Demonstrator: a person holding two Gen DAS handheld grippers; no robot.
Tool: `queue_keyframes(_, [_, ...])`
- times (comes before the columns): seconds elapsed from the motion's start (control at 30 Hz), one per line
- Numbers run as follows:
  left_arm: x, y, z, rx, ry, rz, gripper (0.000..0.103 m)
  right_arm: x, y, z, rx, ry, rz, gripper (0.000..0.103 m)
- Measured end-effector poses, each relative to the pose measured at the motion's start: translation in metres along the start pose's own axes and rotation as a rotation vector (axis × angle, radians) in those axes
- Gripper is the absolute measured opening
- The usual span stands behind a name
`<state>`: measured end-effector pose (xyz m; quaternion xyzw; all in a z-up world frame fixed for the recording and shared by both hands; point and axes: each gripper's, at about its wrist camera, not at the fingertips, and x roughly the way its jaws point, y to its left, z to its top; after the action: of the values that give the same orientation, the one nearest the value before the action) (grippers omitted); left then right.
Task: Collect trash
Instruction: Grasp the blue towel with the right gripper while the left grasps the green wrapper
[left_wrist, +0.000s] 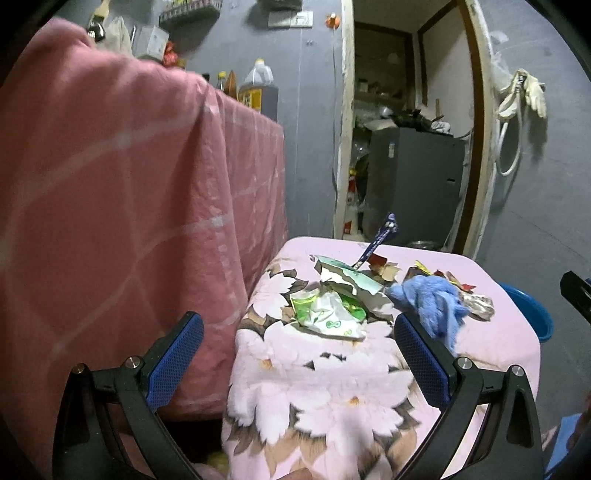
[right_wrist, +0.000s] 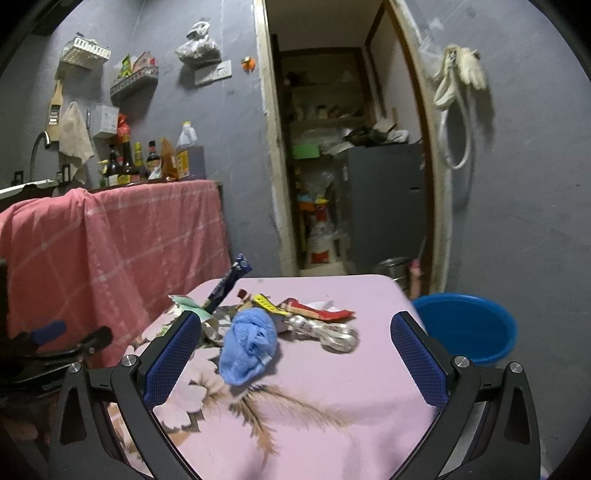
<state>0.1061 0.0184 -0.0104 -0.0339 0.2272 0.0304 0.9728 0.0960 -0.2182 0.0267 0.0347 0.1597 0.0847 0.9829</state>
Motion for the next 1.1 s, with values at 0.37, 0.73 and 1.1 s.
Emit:
queue_keyframes(0.37, [0.066, 0.011, 0.012, -0.012, 0.147, -0.081, 0.091, 0.098, 0.009, -0.001, 0.018, 0.217, 0.159, 0.080])
queue_keyframes(0.73, [0.096, 0.032, 0.010, -0.050, 0.317, -0.169, 0.063, 0.156, 0.010, -0.018, 0.063, 0.433, 0.199, 0.075])
queue_keyframes(1.1, [0.091, 0.051, 0.011, -0.087, 0.368, -0.177, 0.033, 0.177, 0.023, -0.034, 0.068, 0.504, 0.235, 0.055])
